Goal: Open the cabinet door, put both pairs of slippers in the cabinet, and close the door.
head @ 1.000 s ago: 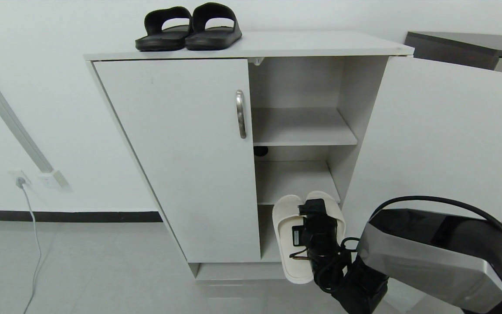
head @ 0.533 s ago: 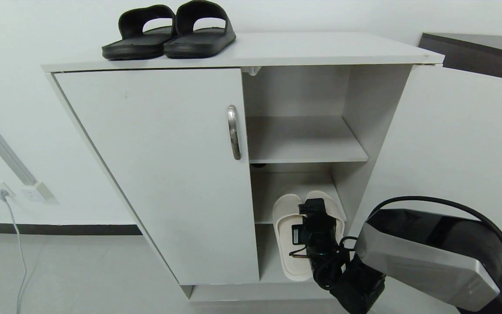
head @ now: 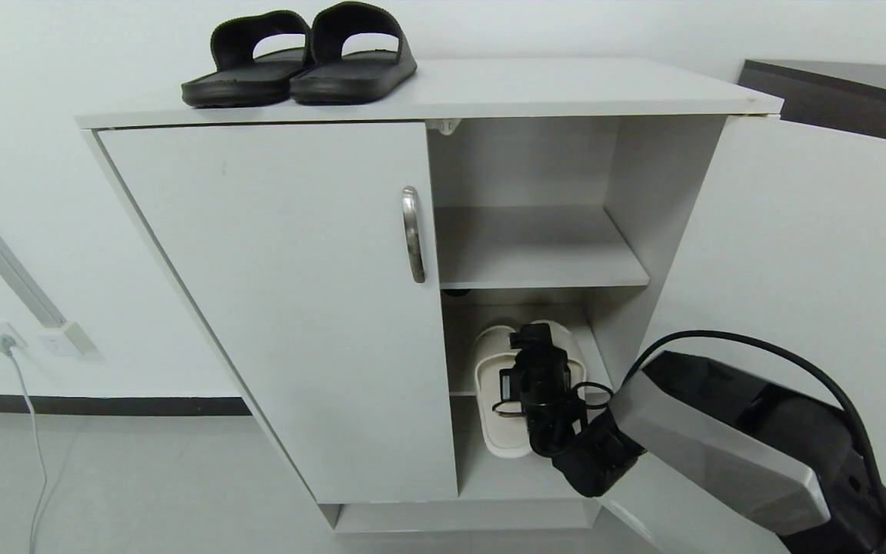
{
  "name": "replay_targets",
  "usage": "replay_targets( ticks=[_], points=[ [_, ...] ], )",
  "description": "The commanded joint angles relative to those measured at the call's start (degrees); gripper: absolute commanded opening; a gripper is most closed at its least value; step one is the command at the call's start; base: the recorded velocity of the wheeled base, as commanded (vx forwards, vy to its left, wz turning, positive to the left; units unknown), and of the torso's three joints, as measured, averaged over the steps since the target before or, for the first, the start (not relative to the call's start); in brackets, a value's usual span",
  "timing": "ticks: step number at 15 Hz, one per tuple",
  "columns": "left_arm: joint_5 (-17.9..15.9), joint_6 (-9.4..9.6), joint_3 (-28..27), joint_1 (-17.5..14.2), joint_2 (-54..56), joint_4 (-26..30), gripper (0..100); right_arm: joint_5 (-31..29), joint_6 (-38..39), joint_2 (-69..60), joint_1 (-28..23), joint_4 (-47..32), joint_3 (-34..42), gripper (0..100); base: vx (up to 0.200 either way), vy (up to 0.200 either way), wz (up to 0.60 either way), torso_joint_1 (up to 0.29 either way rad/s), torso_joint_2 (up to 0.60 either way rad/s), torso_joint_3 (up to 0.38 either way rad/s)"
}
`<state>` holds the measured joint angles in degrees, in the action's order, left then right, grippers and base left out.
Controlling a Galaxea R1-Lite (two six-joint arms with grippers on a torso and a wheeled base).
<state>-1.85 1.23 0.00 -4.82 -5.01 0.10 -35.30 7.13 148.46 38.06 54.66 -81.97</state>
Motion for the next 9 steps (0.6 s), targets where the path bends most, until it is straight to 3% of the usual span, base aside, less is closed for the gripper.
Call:
replay_targets(
  ticks=[1, 9],
  points=[
    [0.01, 0.0, 0.0, -0.02, -0.09, -0.01, 0, 1.64, -0.01, 2.8, -1.32, -3.77, -7.42, 0, 0.0, 0.0, 0.0, 0.0, 0.0, 0.0],
    [0.1, -0.09, 0.0, -0.02, 0.0, -0.01, 0, 3.84, -0.36, 7.99, -4.66, -13.09, -22.97, 0, 0.0, 0.0, 0.0, 0.0, 0.0, 0.0]
  ],
)
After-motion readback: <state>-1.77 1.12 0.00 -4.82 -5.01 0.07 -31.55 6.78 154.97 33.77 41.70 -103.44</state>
